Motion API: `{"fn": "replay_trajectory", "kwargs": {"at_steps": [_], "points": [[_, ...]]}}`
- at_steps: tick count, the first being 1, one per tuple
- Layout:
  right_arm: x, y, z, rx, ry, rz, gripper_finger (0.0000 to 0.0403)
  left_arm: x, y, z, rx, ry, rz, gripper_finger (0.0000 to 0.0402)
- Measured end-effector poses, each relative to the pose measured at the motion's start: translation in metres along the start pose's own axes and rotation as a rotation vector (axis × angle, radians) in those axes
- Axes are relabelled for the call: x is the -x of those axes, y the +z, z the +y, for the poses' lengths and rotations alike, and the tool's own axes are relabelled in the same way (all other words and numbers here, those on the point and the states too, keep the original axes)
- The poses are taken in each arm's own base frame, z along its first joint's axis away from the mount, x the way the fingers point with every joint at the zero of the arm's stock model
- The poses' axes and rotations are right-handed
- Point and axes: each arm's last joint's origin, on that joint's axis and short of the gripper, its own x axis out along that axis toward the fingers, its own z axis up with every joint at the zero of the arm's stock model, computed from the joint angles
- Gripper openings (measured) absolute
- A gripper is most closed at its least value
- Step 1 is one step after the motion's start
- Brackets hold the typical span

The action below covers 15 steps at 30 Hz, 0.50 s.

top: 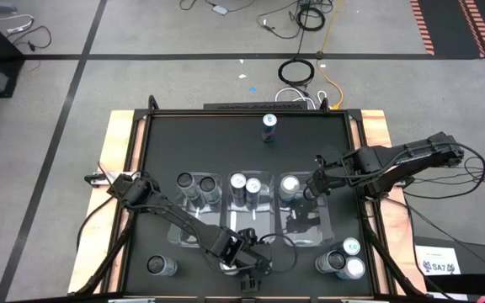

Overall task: Sort soda cans
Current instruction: Move the top white and blue soda can to the bottom of the table

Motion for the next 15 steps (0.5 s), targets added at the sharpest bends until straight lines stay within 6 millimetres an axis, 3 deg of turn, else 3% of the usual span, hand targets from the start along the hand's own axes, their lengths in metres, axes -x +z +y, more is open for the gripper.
{"fn": "replay_trajectory", "kwargs": {"at_steps": [9,15], "points": [[0.0,0.0,0.0,-0.012,0.0,0.0,0.0173,0.001,0.001,0.002,0.004,-0.009,0.013,0.0397],[0.0,0.0,0.0,-0.02,0.0,0.0,0.0173,0.013,0.014,0.0,-0.003,-0.064,0.01,0.0397]]}}
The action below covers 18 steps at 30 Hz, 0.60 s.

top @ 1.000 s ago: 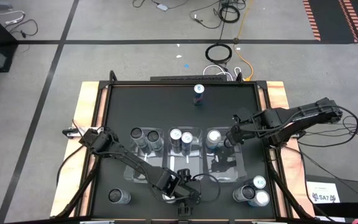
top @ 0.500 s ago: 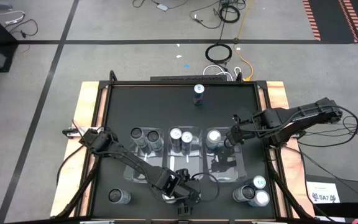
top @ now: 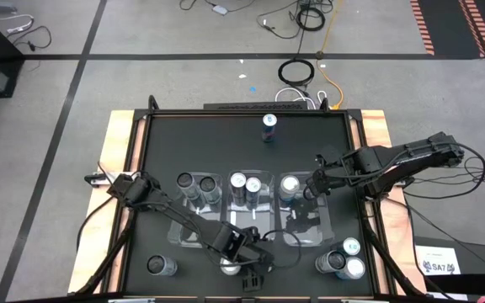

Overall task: Sort soda cans
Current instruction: Move the top white and blue soda can to the bottom of the table, then put the top blue soda can into the middle transparent bin

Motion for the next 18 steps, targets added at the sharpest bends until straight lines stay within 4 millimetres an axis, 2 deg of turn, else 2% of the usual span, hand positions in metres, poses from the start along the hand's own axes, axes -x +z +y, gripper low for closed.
{"fn": "replay_trajectory", "kwargs": {"at_steps": [6,11,15,18], "points": [[0.0,0.0,0.0,0.0,0.0,0.0,0.0173,0.022,0.013,-0.007,-0.006,-0.017,-0.026,0.0397],[0.0,0.0,0.0,-0.001,0.001,0.0,0.0173,0.048,0.029,-0.014,-0.056,-0.046,-0.077,0.0397],[0.0,0.0,0.0,0.0,0.0,0.0,0.0173,0.076,0.041,-0.012,-0.23,-0.036,-0.093,0.0397],[0.0,0.0,0.0,-0.001,0.006,0.006,0.0173,0.097,0.046,-0.001,-0.414,-0.014,-0.107,0.0397]]}}
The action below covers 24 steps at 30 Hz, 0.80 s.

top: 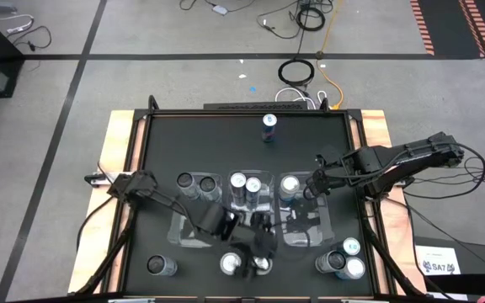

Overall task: Sort soda cans
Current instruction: Put the top blue soda can into the middle transparent bin

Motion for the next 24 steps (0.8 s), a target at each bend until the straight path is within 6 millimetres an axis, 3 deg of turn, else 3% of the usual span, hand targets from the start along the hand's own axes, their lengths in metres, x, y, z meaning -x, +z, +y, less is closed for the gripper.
{"fn": "replay_trajectory", "kwargs": {"at_steps": [5,9,15,24], "points": [[0.0,-0.001,0.002,0.009,0.032,0.036,0.0173,0.048,0.002,0.026,-0.01,0.114,-0.023,0.0397],[0.0,0.001,0.007,-0.003,0.076,0.019,0.0173,0.088,-0.003,0.06,0.04,0.239,-0.022,0.0397],[0.002,0.006,0.017,-0.039,0.184,-0.026,0.0173,0.127,-0.009,0.12,0.003,0.061,-0.082,0.0397],[0.008,0.017,0.037,-0.134,0.395,-0.115,0.0173,0.161,-0.043,0.248,0.077,0.021,-0.217,0.0397]]}}
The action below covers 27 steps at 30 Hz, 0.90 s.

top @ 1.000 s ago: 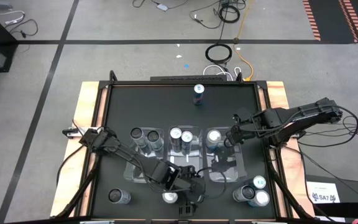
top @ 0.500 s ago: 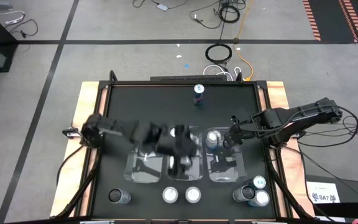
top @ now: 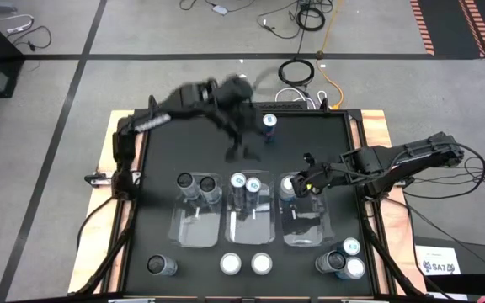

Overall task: Sort soda cans
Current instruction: Put the top blue soda can into the middle transparent bin

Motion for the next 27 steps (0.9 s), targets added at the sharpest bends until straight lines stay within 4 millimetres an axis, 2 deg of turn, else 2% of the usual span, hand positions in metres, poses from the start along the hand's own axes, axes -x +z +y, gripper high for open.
{"fn": "replay_trajectory", "kwargs": {"at_steps": [5,11,16,20,22,25,27], "points": [[-0.004,0.008,0.007,0.009,0.05,-0.07,0.0173,0.037,-0.038,0.081,0.071,0.007,-0.07,0.0397],[-0.013,0.019,0.006,0.076,-0.059,-0.252,0.0173,0.098,-0.093,0.152,0.161,0.048,-0.185,0.0397],[-0.025,0.032,0.001,0.124,-0.204,-0.4,0.0173,0.152,-0.127,0.182,0.189,0.088,-0.31,0.0397],[-0.032,0.044,-0.004,0.133,-0.254,-0.423,0.0173,0.172,-0.143,0.195,0.367,0.11,-0.351,0.0397],[-0.033,0.049,-0.007,0.126,-0.27,-0.431,0.0173,0.177,-0.143,0.199,0.402,0.156,-0.363,0.0397],[-0.035,0.057,-0.012,0.123,-0.296,-0.441,0.0173,0.182,-0.138,0.209,0.39,0.355,-0.355,0.0397],[-0.036,0.063,-0.015,0.118,-0.311,-0.451,0.0173,0.186,-0.136,0.213,0.424,0.606,-0.286,0.0397]]}}
